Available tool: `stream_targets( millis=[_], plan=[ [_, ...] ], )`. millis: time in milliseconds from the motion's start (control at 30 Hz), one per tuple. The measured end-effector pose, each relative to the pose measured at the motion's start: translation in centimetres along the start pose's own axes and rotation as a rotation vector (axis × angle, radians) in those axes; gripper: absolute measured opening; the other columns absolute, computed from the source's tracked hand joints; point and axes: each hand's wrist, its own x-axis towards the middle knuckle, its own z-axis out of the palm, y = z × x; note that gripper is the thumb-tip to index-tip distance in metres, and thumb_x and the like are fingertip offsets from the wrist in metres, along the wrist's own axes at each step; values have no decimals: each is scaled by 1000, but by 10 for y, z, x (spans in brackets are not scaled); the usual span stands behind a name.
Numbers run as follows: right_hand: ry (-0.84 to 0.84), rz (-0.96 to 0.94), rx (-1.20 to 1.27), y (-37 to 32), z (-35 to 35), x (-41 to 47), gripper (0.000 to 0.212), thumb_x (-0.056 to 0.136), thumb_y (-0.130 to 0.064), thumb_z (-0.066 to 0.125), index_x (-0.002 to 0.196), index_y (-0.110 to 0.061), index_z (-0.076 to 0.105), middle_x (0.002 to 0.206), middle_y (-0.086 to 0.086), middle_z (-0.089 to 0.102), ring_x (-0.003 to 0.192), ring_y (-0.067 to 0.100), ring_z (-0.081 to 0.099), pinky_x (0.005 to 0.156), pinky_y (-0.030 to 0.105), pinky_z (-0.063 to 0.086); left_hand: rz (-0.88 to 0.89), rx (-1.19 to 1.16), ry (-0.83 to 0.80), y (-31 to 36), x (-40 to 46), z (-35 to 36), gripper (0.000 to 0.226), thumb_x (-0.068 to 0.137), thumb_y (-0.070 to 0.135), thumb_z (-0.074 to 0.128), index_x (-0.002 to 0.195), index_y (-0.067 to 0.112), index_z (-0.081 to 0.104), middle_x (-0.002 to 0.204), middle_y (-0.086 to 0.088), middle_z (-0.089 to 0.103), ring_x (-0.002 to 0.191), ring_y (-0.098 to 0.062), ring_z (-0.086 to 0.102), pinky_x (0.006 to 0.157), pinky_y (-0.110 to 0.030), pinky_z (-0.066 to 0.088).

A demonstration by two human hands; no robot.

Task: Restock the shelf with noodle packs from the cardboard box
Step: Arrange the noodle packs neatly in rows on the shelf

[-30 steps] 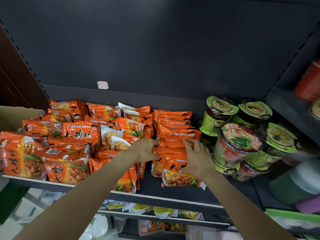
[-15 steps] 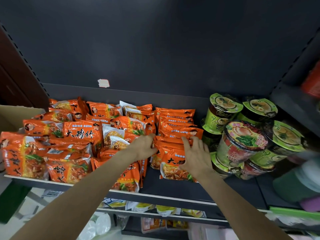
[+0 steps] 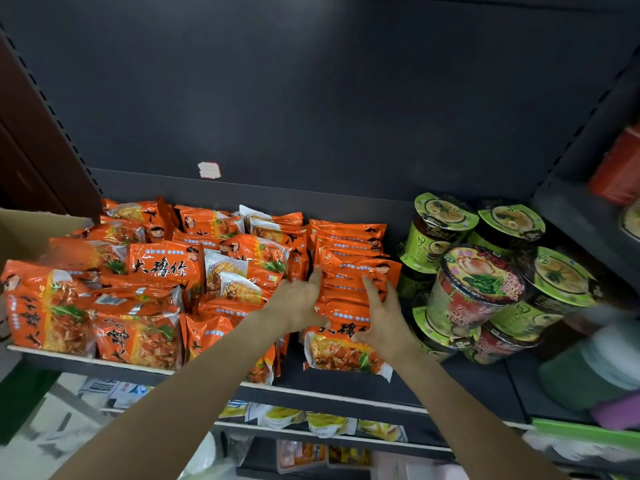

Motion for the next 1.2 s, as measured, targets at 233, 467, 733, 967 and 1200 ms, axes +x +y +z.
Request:
stream_targets(
  millis=[233,467,733,967,1200],
  plan=[
    [70,-18,-69,4,3,-3,108,75,-35,76,149,-23,-2,150,10,-2,143,28,9,112,41,29,-93,114,151,1,2,9,113,72,46,74,149,17,-3,139,-14,31,132,-29,32,111,-44,27],
    [7,-171,-323,2,-11,6,122,68,-43,80,148,-20,-9,152,14,0,144,30,1,114,42,24,34,282,116,6,17,14,120,68,54,75,149,18,-6,155,-13,4,142,-31,10,115,-45,17],
    [246,-249,-467,2,-8,7,112,35,-48,91,130,-10,46,113,16,53,101,30,56,83,41,55,82,288,314,2,14,21,91,75,46,70,145,15,20,139,-11,33,129,-28,33,107,-41,28],
    [167,-210,-350,2,-2,10,104,62,-40,83,143,-17,23,144,16,20,137,33,20,110,46,33,60,83,243,5,14,20,105,68,45,77,146,16,13,148,-13,16,137,-30,17,113,-40,24],
    [42,-76,39,6,-20,8,118,65,-56,76,149,-29,-3,153,1,-11,143,24,-3,114,46,23,-104,-703,206,2,18,-1,84,82,35,69,148,18,19,151,-6,25,138,-24,29,112,-36,30]
  ],
)
